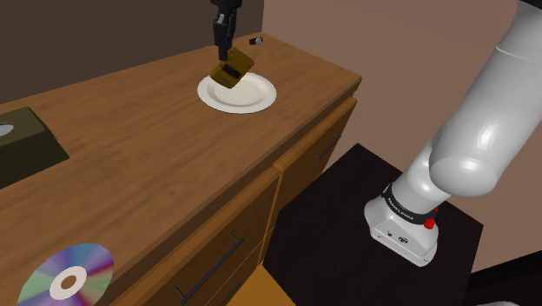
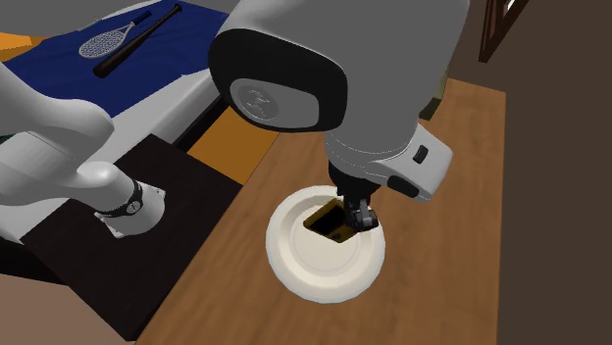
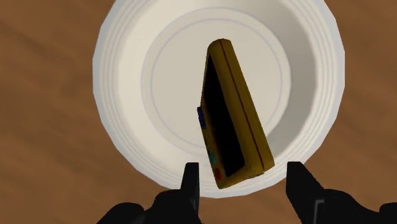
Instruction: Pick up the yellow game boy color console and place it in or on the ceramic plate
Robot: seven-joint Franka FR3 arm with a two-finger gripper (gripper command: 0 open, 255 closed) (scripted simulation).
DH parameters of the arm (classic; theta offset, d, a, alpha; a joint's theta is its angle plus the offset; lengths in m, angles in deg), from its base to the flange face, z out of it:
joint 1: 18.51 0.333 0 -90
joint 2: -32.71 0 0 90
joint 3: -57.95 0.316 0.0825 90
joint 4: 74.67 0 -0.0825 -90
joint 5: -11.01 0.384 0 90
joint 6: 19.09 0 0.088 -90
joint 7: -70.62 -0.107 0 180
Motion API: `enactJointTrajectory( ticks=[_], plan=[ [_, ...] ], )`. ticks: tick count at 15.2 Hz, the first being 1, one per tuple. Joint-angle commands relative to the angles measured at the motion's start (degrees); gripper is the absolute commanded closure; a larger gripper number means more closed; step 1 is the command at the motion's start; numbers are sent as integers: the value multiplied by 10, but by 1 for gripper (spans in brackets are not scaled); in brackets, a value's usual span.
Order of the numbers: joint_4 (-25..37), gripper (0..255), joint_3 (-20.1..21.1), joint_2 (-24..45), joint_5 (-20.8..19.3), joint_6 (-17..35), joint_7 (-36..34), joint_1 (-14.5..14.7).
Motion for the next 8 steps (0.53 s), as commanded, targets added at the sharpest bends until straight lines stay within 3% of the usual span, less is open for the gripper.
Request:
enactJointTrajectory(
  ticks=[1,5,8],
  plan=[
    [-1,0,0,2,0,0,0,0],
    [-1,0,0,2,0,0,0,0],
    [53,0,0,0,0,-57,1,0]
  ],
)
